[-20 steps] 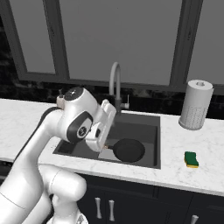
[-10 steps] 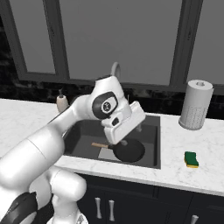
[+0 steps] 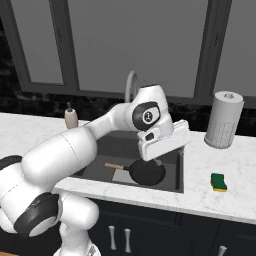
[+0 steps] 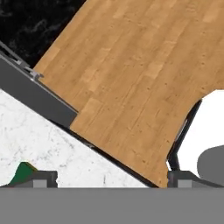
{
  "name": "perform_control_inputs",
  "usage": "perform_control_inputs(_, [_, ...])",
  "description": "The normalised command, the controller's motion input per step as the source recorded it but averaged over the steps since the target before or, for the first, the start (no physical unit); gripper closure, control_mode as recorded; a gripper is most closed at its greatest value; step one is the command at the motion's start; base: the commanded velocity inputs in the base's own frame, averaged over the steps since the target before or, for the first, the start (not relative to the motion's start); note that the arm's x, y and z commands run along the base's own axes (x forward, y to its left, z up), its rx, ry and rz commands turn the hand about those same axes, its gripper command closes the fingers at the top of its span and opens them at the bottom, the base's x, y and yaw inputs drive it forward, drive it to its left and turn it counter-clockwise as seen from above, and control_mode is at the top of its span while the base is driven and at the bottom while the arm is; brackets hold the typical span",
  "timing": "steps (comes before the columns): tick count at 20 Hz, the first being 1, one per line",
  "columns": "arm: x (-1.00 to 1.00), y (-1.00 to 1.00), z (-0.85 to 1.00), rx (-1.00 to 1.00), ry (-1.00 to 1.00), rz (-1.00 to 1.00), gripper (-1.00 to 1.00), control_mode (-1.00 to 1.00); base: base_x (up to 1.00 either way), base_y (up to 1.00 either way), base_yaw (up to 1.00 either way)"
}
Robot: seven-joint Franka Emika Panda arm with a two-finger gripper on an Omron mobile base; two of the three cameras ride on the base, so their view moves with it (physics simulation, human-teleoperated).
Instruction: Pick the pan and sponge and place them into the sink. Then turn on the water.
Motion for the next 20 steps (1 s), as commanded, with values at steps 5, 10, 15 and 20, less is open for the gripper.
perform_control_inputs(5, [0.15,-0.43,-0.08,0.00,-0.23,-0.28,-1.00,-1.00,0.00,0.00,0.00])
perform_control_inputs(10, [0.27,-0.32,-0.10,0.00,-0.24,-0.18,-1.00,-1.00,0.00,0.00,0.00])
perform_control_inputs(15, [0.36,-0.31,-0.20,0.00,-0.09,-0.05,-1.00,-1.00,0.00,0.00,0.00])
perform_control_inputs(20, [0.51,-0.22,-0.31,0.00,0.00,0.00,-1.00,-1.00,0.00,0.00,0.00])
